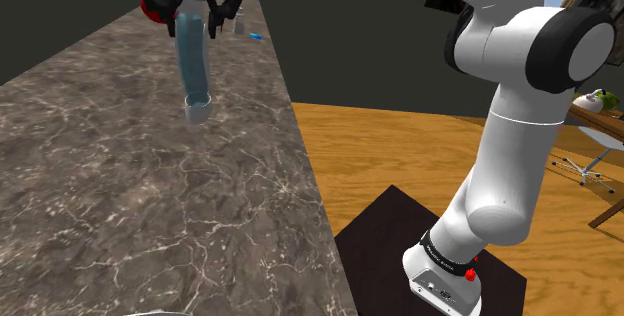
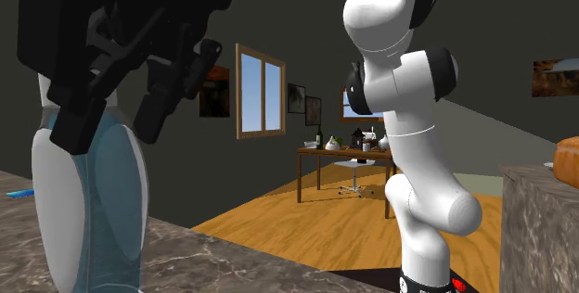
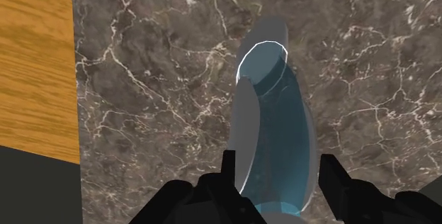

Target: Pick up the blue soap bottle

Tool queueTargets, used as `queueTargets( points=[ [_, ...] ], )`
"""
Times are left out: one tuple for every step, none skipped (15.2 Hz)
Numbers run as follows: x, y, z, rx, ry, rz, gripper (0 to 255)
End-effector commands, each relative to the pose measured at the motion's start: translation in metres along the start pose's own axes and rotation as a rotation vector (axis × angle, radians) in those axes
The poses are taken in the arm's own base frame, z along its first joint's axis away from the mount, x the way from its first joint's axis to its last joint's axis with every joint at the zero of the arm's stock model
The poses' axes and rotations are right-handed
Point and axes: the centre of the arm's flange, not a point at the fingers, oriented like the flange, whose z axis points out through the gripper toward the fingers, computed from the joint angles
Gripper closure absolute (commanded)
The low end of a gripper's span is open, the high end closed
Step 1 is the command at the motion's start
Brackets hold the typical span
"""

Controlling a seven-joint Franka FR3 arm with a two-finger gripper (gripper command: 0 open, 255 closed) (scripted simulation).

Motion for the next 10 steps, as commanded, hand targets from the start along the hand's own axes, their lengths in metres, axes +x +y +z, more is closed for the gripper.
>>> queueTargets(
  points=[
    [0.005, 0.000, -0.009, 0.000, 0.000, 0.000, 255],
    [0.008, 0.001, -0.014, 0.000, 0.000, 0.000, 255],
    [0.010, 0.001, -0.019, 0.000, 0.000, 0.000, 255],
    [0.012, 0.001, -0.023, 0.000, 0.000, 0.000, 255],
    [0.015, 0.001, -0.028, 0.000, 0.000, 0.000, 255],
    [0.017, 0.001, -0.033, 0.000, 0.000, 0.000, 255],
    [0.019, 0.001, -0.038, 0.000, 0.000, 0.000, 255],
    [0.022, 0.001, -0.042, 0.000, 0.000, 0.000, 255],
    [0.022, 0.001, -0.043, 0.000, 0.000, 0.000, 255],
    [0.022, 0.001, -0.043, 0.000, 0.000, 0.000, 255]
  ],
)
